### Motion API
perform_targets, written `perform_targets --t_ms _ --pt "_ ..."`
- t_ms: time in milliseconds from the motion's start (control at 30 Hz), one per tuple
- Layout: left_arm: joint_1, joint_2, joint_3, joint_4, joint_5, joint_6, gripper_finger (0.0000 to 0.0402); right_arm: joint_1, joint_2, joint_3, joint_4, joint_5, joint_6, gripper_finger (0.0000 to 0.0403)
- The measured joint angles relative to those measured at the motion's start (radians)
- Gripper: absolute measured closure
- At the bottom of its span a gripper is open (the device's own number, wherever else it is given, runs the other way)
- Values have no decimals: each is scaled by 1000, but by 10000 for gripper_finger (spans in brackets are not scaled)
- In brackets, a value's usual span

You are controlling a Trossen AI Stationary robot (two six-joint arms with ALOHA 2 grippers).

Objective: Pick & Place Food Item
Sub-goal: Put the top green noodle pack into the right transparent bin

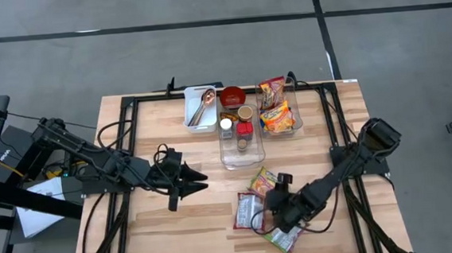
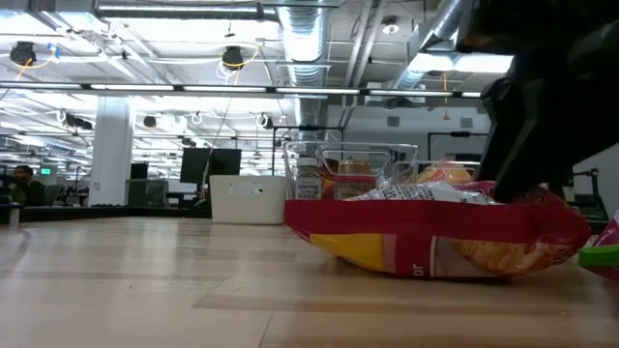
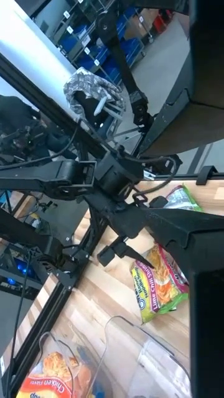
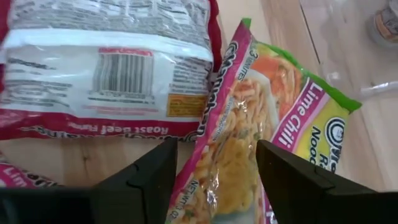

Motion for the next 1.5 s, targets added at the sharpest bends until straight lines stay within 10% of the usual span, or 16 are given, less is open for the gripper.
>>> perform_targets --t_ms 467,1500 --pt "-10 0 0 0 0 0 262 -1 -2 1 -14 -11 28 392" --pt "-9 0 0 8 -5 11 262 42 -253 353 -646 101 277 403"
